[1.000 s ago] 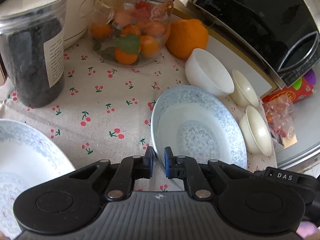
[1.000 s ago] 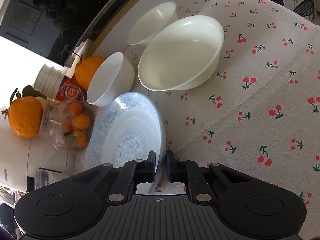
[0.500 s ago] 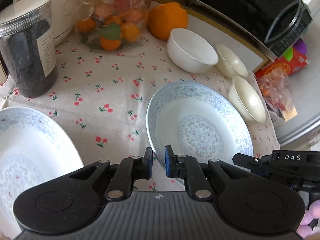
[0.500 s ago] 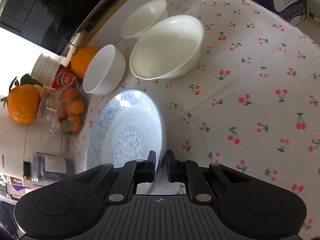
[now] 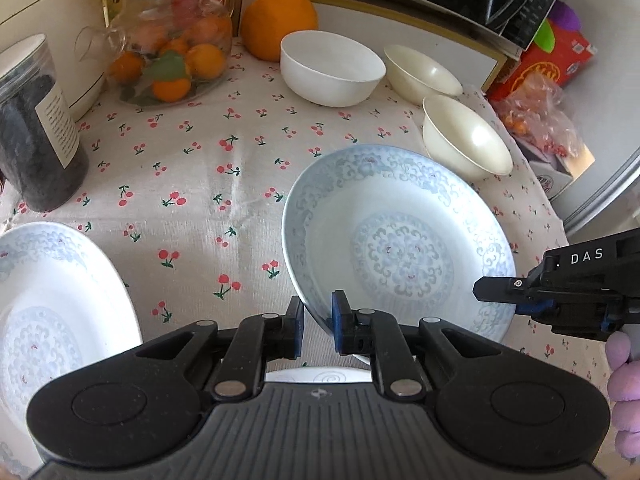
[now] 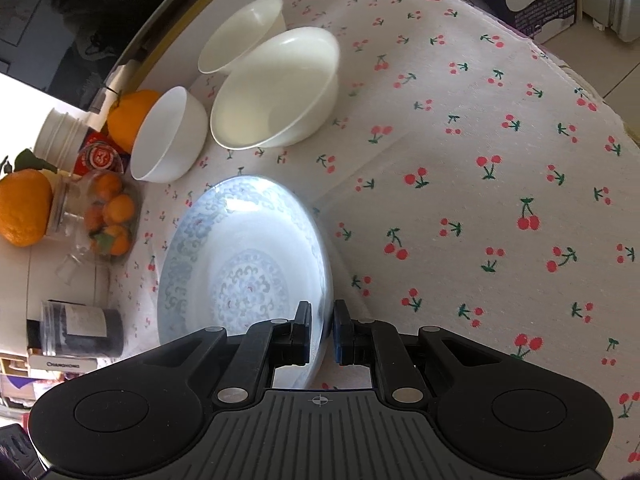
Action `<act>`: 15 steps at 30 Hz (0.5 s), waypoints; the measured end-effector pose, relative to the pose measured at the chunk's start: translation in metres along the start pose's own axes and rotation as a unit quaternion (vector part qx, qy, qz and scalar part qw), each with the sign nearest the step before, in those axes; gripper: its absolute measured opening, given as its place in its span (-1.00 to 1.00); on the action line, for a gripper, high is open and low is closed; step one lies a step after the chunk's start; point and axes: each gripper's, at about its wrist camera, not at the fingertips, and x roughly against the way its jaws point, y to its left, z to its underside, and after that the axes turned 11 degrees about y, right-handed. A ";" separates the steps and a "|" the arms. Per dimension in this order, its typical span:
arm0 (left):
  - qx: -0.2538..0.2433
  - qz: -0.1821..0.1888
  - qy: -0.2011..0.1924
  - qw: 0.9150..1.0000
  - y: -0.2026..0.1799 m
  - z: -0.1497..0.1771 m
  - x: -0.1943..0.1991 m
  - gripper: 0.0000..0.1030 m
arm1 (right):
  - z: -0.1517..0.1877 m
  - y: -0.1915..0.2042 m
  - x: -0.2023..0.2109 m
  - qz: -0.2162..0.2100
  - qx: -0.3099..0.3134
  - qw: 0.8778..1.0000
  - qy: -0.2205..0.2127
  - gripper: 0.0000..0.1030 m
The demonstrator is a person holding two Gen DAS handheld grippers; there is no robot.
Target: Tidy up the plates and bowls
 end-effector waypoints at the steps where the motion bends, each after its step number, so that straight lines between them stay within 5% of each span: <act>1: -0.002 -0.002 -0.001 1.000 -0.002 0.001 0.001 -0.76 | 0.000 0.000 0.000 0.004 0.001 1.000 0.002 -0.77; 15: -0.014 -0.011 -0.003 1.000 -0.006 0.003 -0.001 -0.74 | 0.000 0.003 -0.001 0.016 0.003 1.000 0.006 -0.72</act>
